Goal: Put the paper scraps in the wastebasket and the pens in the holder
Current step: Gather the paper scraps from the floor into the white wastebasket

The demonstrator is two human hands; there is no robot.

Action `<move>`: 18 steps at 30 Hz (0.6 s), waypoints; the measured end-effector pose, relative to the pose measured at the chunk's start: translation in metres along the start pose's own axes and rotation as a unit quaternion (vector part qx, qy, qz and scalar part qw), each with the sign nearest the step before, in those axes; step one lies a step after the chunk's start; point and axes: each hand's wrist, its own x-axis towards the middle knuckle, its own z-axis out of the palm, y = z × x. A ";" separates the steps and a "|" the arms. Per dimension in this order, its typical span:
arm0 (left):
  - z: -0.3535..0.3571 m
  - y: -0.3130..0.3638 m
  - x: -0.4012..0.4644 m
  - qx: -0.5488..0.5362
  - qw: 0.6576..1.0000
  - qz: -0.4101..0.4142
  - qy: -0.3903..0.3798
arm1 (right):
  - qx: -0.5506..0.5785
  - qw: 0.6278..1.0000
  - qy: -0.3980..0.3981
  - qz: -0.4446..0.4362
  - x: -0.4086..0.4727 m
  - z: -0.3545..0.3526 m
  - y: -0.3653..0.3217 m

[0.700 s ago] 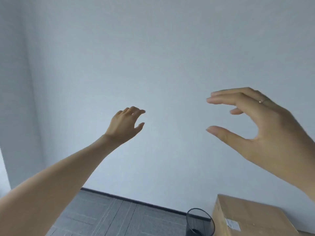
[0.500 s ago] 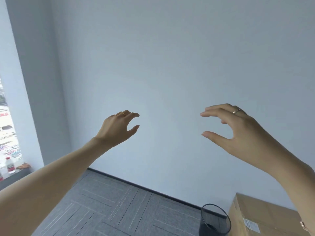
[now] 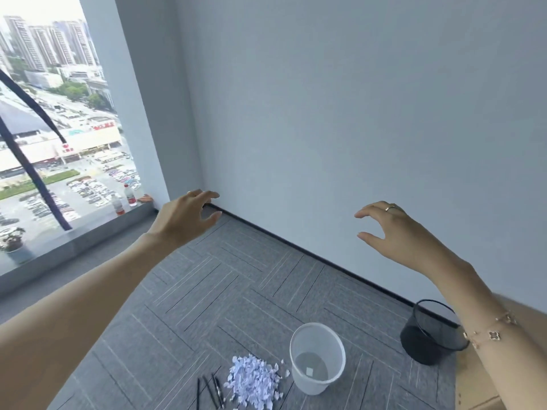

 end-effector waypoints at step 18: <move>0.187 -0.159 -0.144 -0.024 0.952 -0.094 -0.291 | 0.094 0.948 -0.279 0.118 0.013 0.326 -0.035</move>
